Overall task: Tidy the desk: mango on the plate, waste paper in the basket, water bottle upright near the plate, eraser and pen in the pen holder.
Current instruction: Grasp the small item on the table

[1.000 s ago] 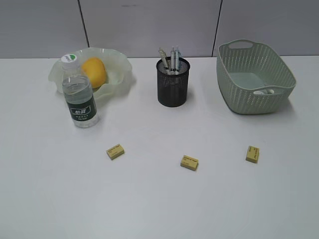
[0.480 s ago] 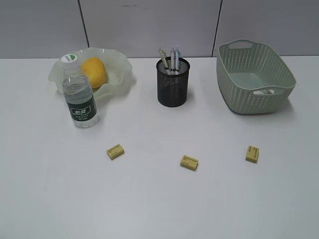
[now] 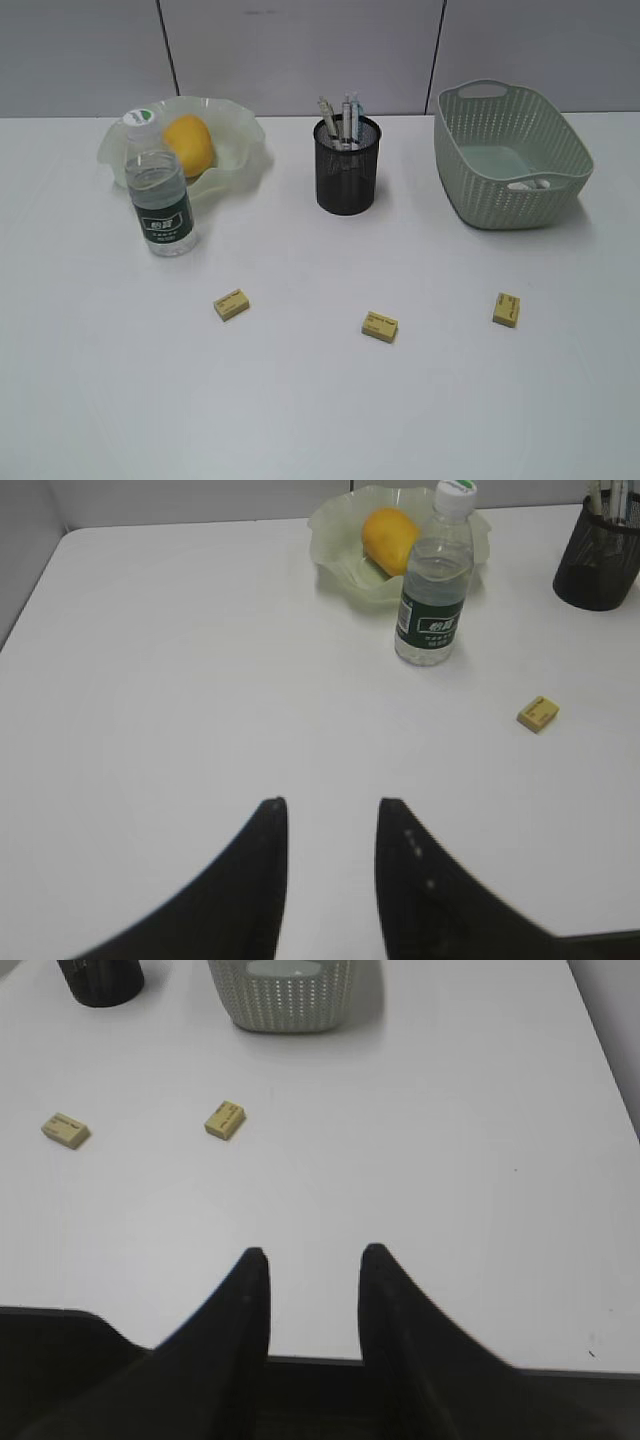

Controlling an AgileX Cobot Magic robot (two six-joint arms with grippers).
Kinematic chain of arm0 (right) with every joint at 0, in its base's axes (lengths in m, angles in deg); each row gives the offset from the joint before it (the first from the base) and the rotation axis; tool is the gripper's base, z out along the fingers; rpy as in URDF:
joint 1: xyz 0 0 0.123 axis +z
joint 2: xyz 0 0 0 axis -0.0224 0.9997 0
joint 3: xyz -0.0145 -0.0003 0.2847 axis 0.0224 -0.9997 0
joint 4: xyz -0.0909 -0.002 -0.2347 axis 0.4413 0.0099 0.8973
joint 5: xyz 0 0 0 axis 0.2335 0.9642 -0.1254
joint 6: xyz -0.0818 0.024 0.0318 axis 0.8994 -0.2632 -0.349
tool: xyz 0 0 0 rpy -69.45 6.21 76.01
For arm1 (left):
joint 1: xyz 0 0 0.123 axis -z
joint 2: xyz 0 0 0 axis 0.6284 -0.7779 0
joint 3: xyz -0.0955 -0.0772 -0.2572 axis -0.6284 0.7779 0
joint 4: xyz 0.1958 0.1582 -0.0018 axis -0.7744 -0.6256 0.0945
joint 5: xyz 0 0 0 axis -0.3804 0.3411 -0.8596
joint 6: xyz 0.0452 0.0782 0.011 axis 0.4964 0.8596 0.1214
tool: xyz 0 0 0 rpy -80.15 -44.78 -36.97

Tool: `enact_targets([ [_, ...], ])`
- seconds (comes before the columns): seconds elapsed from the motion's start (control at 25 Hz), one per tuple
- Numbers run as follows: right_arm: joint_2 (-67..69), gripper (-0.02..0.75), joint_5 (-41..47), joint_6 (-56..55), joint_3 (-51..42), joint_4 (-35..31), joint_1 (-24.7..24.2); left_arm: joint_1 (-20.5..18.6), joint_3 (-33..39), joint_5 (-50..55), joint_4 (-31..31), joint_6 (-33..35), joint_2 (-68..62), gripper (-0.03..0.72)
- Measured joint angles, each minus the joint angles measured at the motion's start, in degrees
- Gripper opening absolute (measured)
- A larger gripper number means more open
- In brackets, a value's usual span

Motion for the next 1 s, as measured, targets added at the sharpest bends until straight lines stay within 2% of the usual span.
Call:
enact_targets([
  [0.28,0.0,0.258,-5.74,0.23,-2.67,0.96,0.0,0.0,0.0,0.0,0.05,0.0,0.0,0.235],
  [1.0,0.0,0.258,-6.67,0.41,-2.69,1.28,0.0,0.0,0.0,0.0,0.05,0.0,0.0,0.235],
])
